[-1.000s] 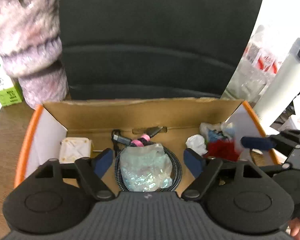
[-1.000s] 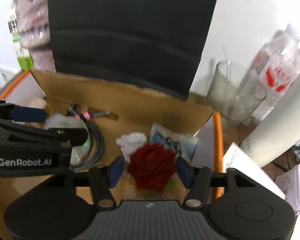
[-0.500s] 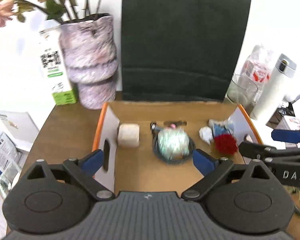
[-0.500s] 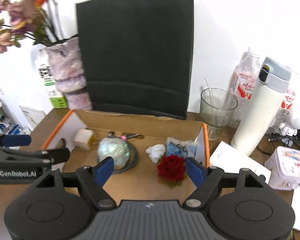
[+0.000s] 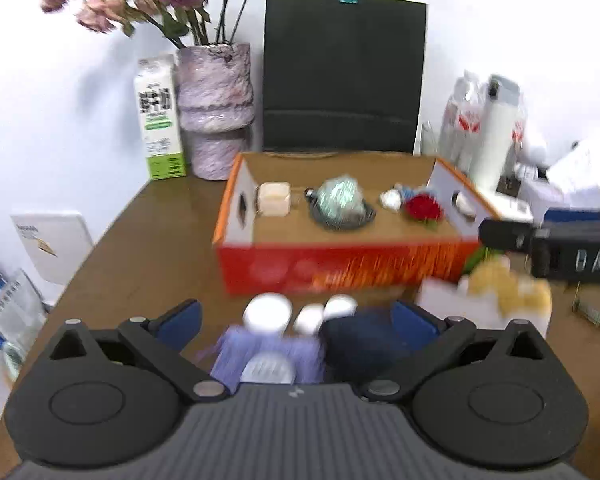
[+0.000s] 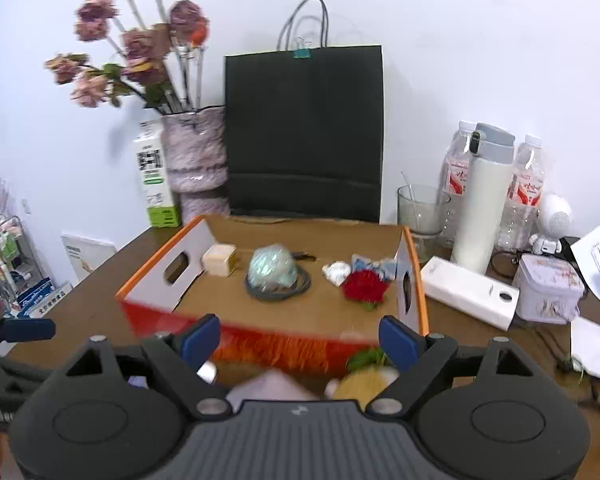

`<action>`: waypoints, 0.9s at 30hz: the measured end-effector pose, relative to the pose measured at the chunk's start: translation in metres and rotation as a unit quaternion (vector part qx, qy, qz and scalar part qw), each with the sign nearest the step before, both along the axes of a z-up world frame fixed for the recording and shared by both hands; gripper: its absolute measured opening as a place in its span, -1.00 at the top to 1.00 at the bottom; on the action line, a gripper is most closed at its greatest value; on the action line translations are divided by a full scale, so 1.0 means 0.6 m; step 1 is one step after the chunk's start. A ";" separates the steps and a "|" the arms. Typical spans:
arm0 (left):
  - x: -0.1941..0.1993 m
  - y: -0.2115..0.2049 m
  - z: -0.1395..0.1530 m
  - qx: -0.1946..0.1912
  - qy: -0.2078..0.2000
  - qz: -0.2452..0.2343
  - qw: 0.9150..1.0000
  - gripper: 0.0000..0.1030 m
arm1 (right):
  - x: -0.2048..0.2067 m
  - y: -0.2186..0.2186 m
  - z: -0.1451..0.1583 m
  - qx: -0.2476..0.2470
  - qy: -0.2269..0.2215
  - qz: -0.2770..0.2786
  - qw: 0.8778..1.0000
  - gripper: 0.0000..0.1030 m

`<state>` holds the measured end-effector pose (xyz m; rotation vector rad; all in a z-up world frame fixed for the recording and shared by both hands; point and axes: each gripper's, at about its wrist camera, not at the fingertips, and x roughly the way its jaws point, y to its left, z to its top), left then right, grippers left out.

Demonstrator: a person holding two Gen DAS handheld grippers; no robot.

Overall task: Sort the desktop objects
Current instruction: 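Release the bag and rose in the box and withdraw both tools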

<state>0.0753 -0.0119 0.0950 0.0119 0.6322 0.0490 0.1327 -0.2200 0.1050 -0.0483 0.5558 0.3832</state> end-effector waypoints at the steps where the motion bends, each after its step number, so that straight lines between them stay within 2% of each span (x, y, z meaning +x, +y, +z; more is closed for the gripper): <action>1: -0.024 0.000 -0.011 0.005 -0.006 0.007 1.000 -1.00 | -0.021 -0.004 -0.008 0.004 -0.002 0.004 1.000 -0.67; 7: -0.155 0.023 -0.064 -0.034 -0.030 0.035 0.998 -1.00 | -0.143 -0.021 -0.072 0.002 0.002 0.002 1.000 -0.67; 10: -0.211 0.027 -0.078 -0.022 -0.053 0.050 0.997 -1.00 | -0.202 -0.028 -0.107 0.000 0.011 0.002 1.000 -0.68; 15: -0.276 0.022 -0.099 -0.023 -0.057 0.048 0.997 -1.00 | -0.297 -0.044 -0.155 -0.007 0.011 0.003 1.000 -0.68; 18: -0.313 0.011 -0.106 -0.015 -0.065 0.032 0.997 -1.00 | -0.349 -0.060 -0.165 0.004 0.002 -0.008 1.000 -0.68; 21: -0.340 -0.002 -0.105 0.012 -0.090 0.023 0.996 -1.00 | -0.387 -0.073 -0.162 0.005 -0.018 -0.008 1.000 -0.68; 27: -0.346 -0.021 -0.099 0.015 -0.099 0.002 0.995 -1.00 | -0.403 -0.083 -0.149 -0.002 -0.032 -0.025 0.999 -0.69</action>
